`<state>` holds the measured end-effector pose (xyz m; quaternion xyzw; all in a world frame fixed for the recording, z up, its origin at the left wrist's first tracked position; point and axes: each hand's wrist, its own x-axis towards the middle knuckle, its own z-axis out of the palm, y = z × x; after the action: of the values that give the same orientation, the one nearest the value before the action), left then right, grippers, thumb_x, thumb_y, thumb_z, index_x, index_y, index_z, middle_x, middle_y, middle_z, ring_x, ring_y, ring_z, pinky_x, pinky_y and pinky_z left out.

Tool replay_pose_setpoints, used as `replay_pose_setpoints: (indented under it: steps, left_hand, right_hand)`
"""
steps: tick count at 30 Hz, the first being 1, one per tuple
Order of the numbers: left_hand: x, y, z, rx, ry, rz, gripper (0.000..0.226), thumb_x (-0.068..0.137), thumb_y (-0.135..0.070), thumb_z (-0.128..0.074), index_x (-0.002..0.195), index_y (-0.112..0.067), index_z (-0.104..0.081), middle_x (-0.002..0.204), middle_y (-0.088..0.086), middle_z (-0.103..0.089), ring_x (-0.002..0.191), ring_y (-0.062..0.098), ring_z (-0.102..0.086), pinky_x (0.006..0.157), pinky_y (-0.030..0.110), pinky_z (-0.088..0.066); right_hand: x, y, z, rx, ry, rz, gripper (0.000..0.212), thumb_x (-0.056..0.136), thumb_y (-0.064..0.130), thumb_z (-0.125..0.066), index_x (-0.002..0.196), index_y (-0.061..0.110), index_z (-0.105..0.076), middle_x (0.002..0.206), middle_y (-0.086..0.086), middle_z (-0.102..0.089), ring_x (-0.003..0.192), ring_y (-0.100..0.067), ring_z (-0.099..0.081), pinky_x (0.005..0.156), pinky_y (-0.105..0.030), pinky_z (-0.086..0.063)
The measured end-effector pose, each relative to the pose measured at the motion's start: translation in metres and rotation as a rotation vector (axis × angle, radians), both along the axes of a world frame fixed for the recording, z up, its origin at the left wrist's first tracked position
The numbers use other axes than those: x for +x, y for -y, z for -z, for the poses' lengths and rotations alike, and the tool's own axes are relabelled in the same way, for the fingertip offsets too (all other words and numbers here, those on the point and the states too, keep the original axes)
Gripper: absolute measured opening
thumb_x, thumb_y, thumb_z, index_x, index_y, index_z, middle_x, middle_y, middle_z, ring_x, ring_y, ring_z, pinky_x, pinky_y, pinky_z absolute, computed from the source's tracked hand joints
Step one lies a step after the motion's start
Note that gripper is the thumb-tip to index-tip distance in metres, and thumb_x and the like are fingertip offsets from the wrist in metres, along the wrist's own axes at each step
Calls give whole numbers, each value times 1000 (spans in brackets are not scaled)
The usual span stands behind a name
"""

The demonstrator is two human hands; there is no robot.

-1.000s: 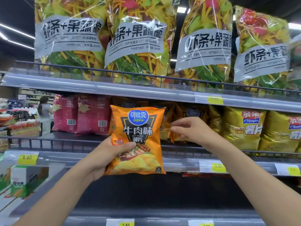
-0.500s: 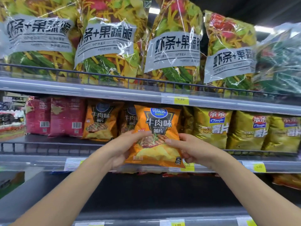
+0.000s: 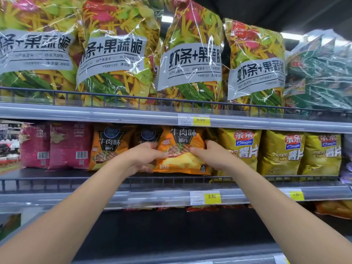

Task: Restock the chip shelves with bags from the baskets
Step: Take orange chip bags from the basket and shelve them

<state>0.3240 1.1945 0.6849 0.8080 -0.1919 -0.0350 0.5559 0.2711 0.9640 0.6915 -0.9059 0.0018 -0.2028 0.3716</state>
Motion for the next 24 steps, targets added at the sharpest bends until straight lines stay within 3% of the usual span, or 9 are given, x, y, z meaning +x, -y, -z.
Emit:
replay_pose_setpoints:
  steps: [3, 6, 9, 12, 14, 16, 18, 20, 24]
  left_hand:
    - [9, 7, 4, 51, 37, -55, 72, 96, -23, -75, 158, -25, -38, 121, 2, -71, 99, 19, -74, 75, 32, -62]
    - [16, 11, 9, 70, 48, -79, 68, 95, -25, -75, 155, -26, -44, 120, 0, -72, 97, 15, -73, 66, 28, -62]
    - [20, 13, 15, 108, 65, -119, 56, 97, -42, -70, 147, -24, -53, 131, -2, -67, 111, 15, -65, 86, 38, -63]
    - [23, 15, 17, 224, 101, -167, 68, 97, -65, -57, 149, -22, -50, 134, 4, -63, 107, 20, -57, 80, 34, -50]
    - [25, 16, 17, 277, 119, -184, 69, 99, -68, -50, 148, -20, -49, 112, 4, -66, 91, 18, -59, 68, 29, -45]
    - [27, 18, 16, 256, 109, -184, 68, 101, -64, -50, 154, -21, -43, 104, 1, -65, 79, 13, -63, 56, 23, -44]
    - [27, 21, 16, 225, 109, -177, 69, 102, -59, -52, 158, -22, -36, 111, 0, -66, 66, 7, -66, 49, 18, -43]
    - [30, 25, 16, 205, 109, -179, 72, 102, -58, -54, 161, -23, -32, 132, 6, -65, 60, 5, -67, 44, 16, -44]
    - [38, 34, 17, 146, 78, -158, 73, 103, -54, -56, 162, -21, -28, 144, 10, -58, 73, 10, -72, 50, 19, -48]
  right_hand:
    - [10, -4, 3, -111, 16, 56, 51, 97, 50, -60, 133, 16, -51, 124, -3, -63, 108, -23, -62, 96, -41, -53]
    - [17, -7, 9, -143, -2, 102, 47, 98, 46, -61, 130, 13, -52, 116, -6, -67, 97, -25, -64, 87, -38, -55]
    - [20, -10, 19, -122, -50, 109, 38, 98, 42, -63, 122, 14, -54, 94, -5, -73, 79, -22, -68, 81, -41, -60]
    - [21, -8, 25, -154, -25, 156, 25, 98, 32, -63, 115, 15, -55, 81, -1, -74, 72, -17, -71, 76, -37, -61]
    - [21, -7, 25, -171, -12, 174, 23, 97, 29, -65, 114, 16, -56, 83, -1, -73, 71, -17, -71, 74, -37, -61]
    - [20, -7, 24, -181, -9, 175, 25, 97, 28, -66, 117, 18, -55, 89, -3, -73, 73, -17, -73, 76, -39, -63]
    - [20, -7, 24, -177, -5, 177, 28, 96, 28, -67, 117, 19, -52, 92, -4, -74, 74, -18, -74, 77, -41, -63]
    - [19, -6, 26, -153, -4, 172, 31, 95, 29, -66, 119, 20, -49, 95, -4, -73, 78, -20, -74, 79, -42, -63]
    - [16, -6, 27, -169, -25, 192, 38, 97, 29, -62, 130, 15, -50, 115, -8, -68, 97, -27, -68, 82, -39, -58]
